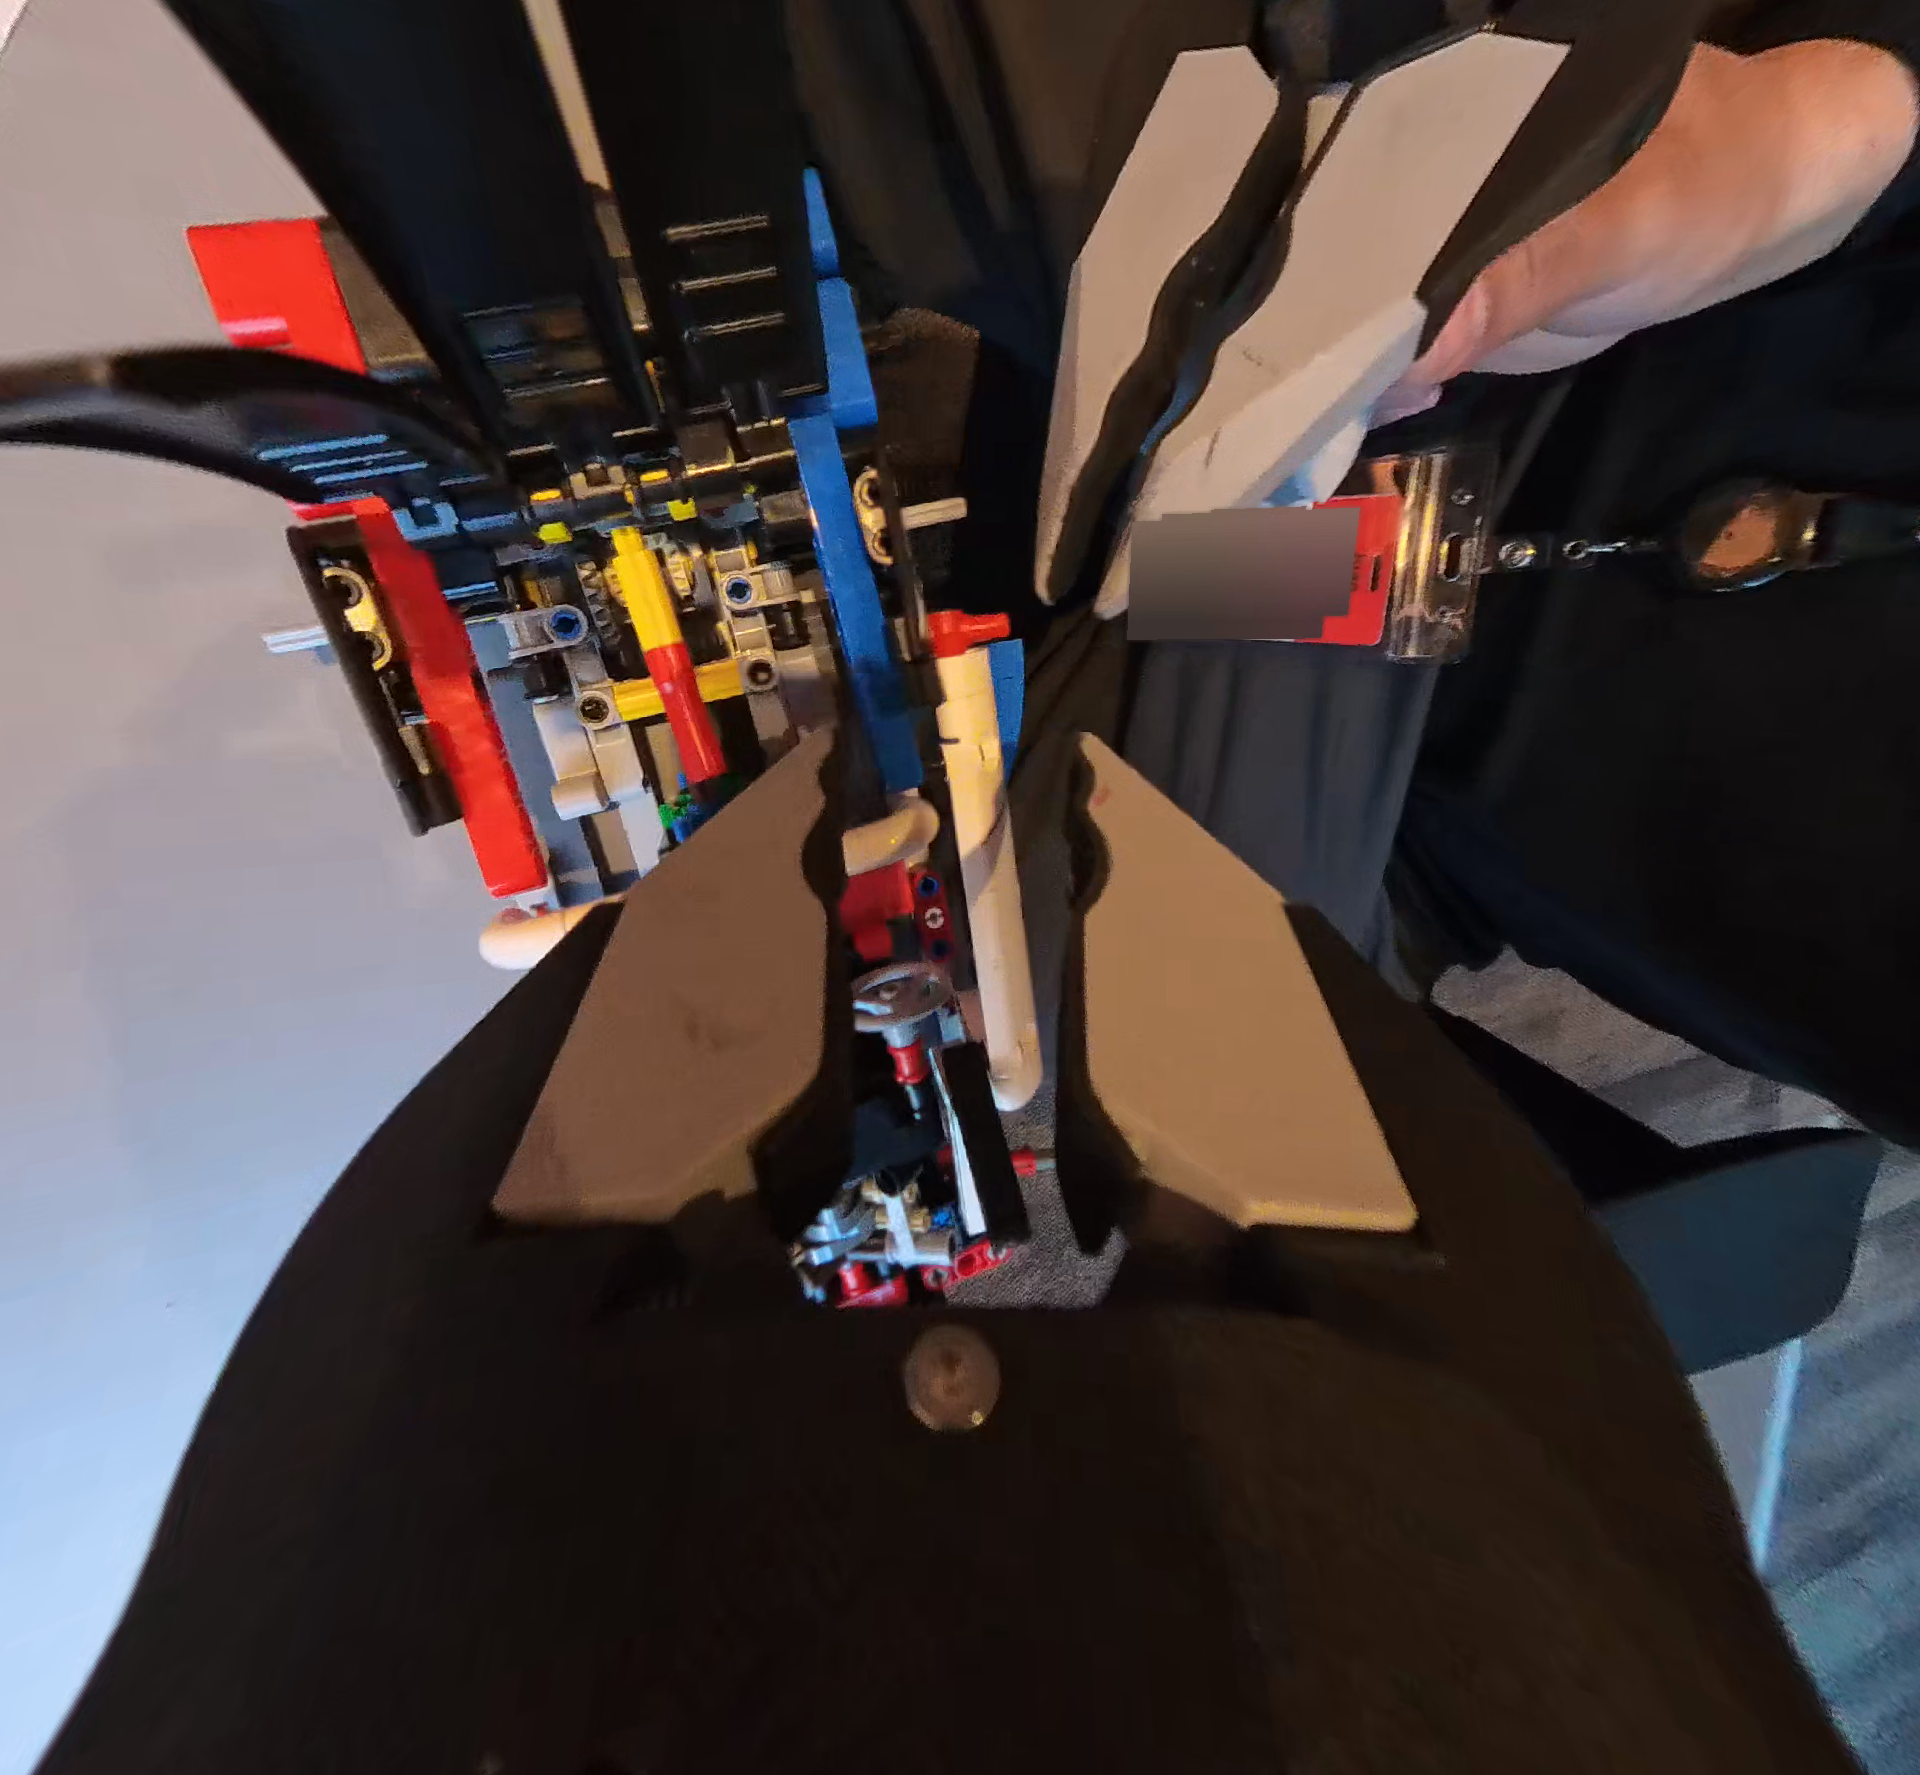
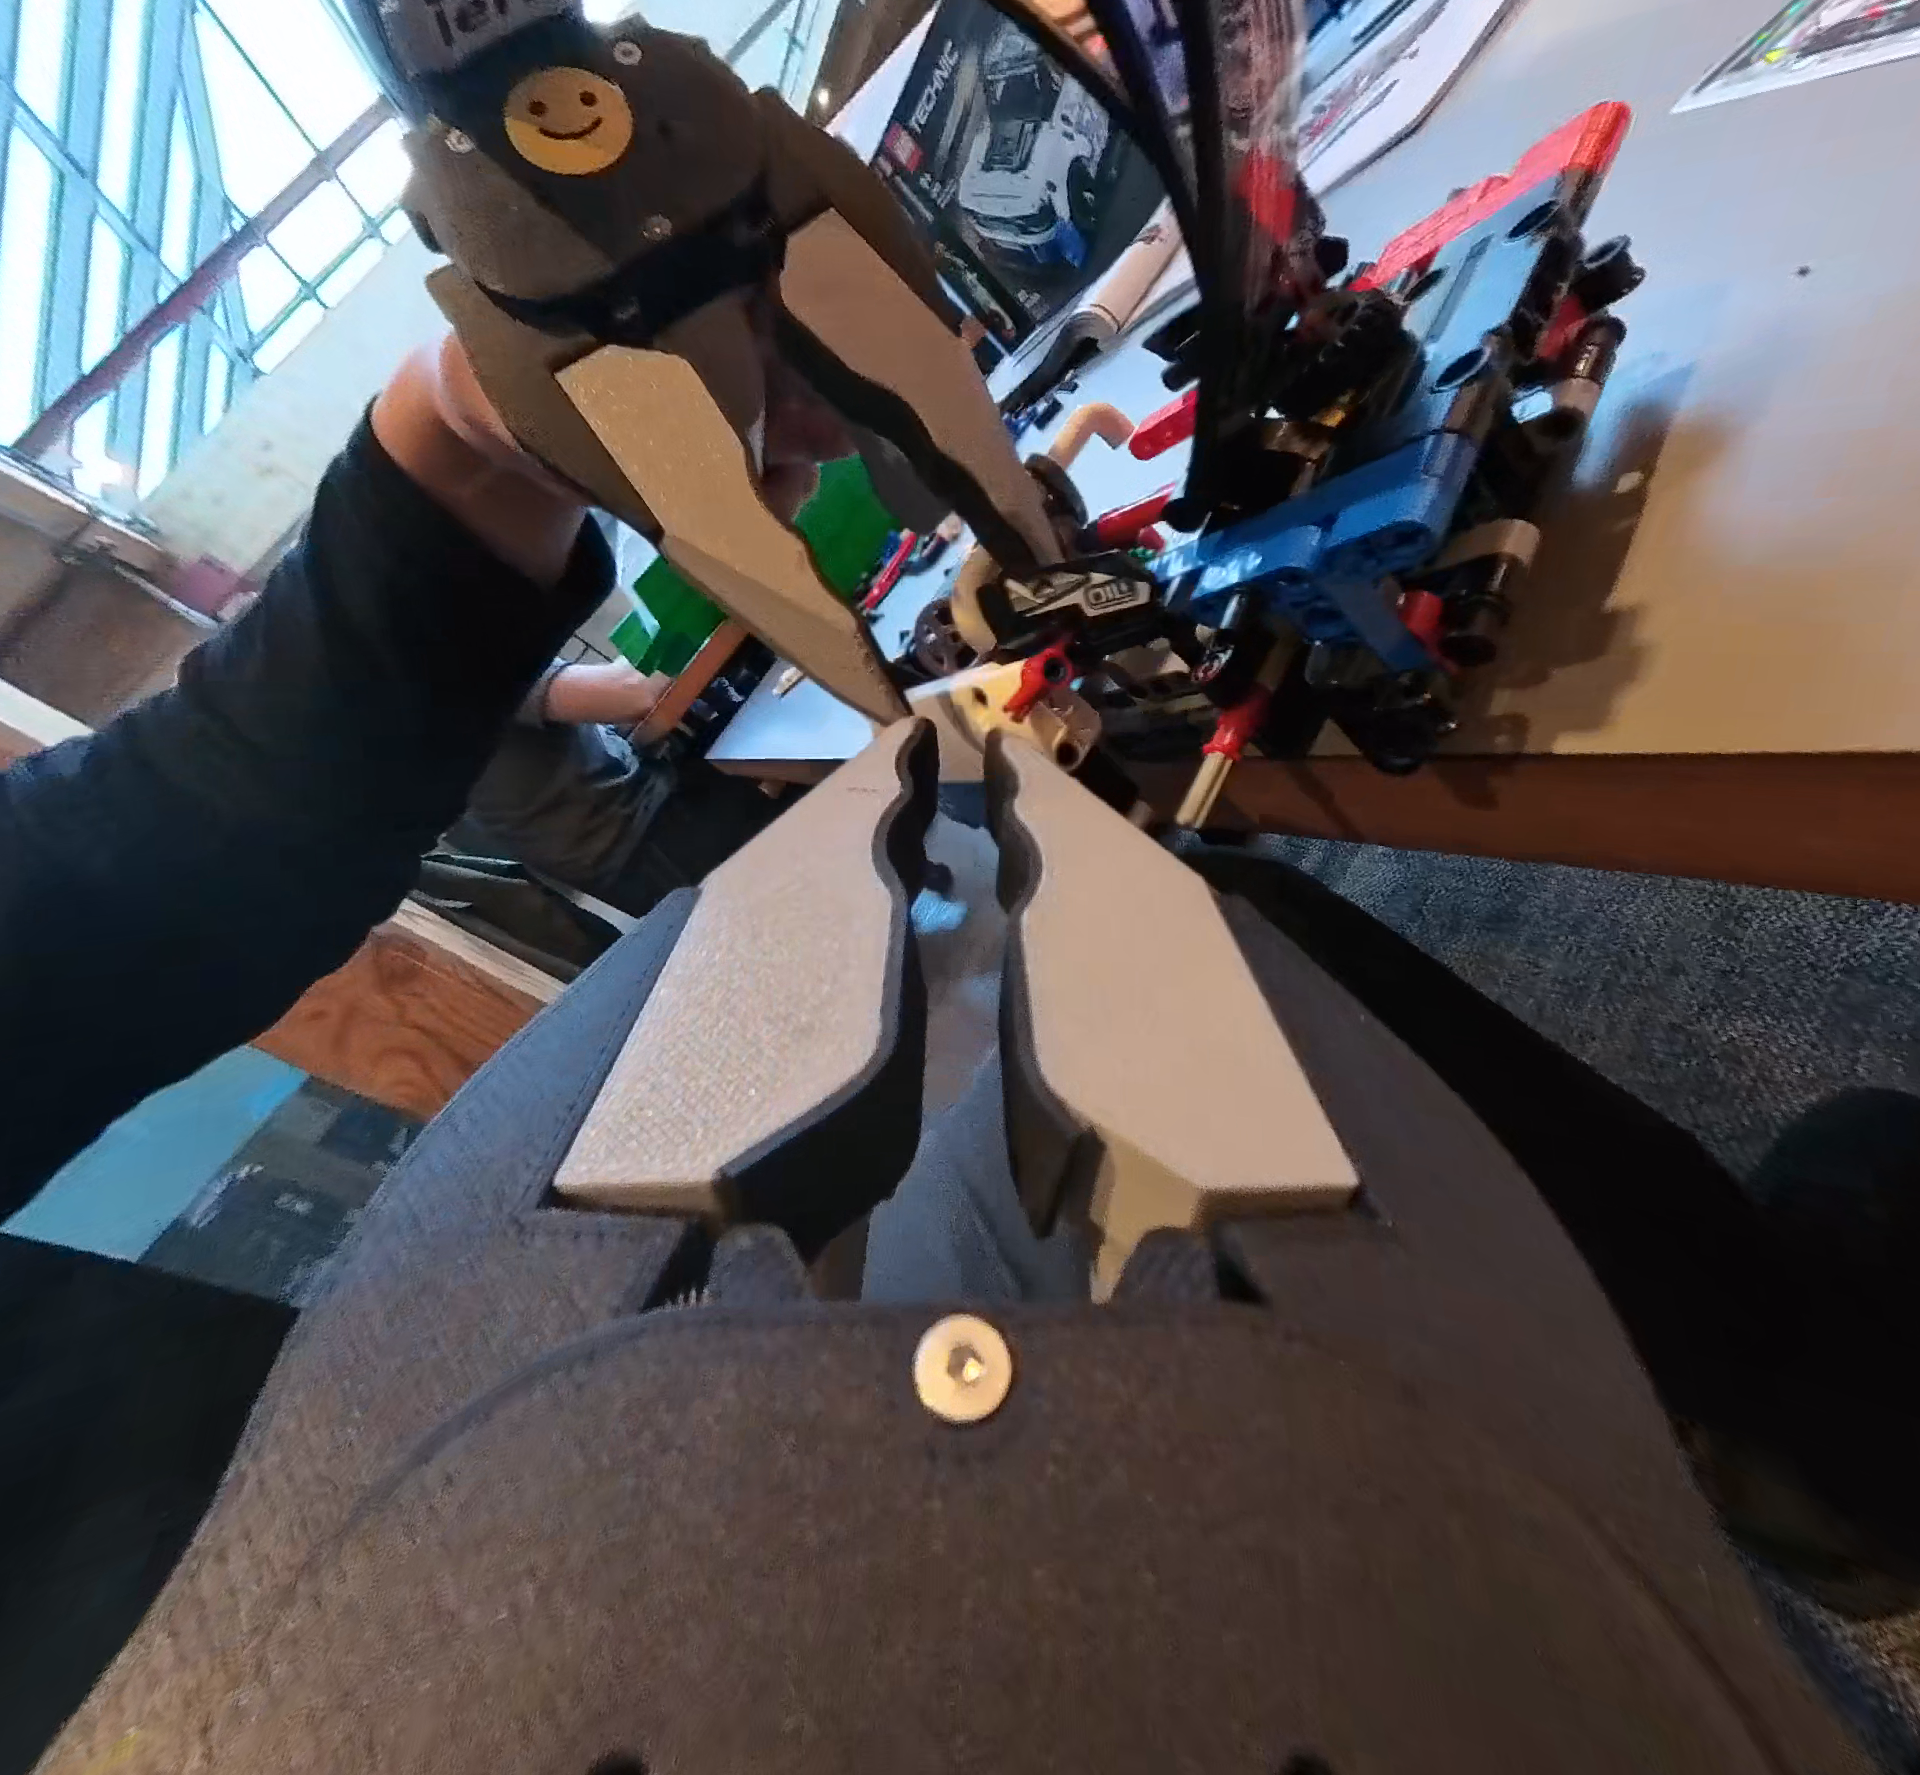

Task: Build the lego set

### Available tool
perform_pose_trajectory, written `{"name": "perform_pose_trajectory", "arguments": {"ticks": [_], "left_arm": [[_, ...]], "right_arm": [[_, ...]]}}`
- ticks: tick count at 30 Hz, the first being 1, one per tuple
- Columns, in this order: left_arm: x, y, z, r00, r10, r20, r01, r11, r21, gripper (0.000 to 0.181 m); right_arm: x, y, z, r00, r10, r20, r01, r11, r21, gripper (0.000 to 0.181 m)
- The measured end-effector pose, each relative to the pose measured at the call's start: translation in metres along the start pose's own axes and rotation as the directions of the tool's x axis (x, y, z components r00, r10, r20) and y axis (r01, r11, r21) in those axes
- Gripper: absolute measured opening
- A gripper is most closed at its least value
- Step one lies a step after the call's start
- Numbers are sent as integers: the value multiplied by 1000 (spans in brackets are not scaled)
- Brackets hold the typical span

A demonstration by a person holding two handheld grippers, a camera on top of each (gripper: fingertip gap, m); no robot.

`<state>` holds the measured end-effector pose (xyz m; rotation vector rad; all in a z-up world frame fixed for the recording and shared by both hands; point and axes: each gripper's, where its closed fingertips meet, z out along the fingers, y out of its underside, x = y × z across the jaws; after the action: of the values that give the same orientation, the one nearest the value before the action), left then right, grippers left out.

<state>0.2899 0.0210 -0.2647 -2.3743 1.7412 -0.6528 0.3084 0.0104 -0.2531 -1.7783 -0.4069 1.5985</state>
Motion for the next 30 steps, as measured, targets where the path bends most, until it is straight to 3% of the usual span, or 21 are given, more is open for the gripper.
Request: {"name": "perform_pose_trajectory", "arguments": {"ticks": [6, 30], "left_arm": [[-6, -1, 6, 999, 39, 27, -37, 998, -60, 22], [-12, -11, 5, 997, -38, -60, 37, 999, -20, 18]], "right_arm": [[2, 7, 5, 999, 39, -1, -39, 999, 5, 5], [16, -2, 13, 992, 124, -3, -123, 991, 60, 4]]}}
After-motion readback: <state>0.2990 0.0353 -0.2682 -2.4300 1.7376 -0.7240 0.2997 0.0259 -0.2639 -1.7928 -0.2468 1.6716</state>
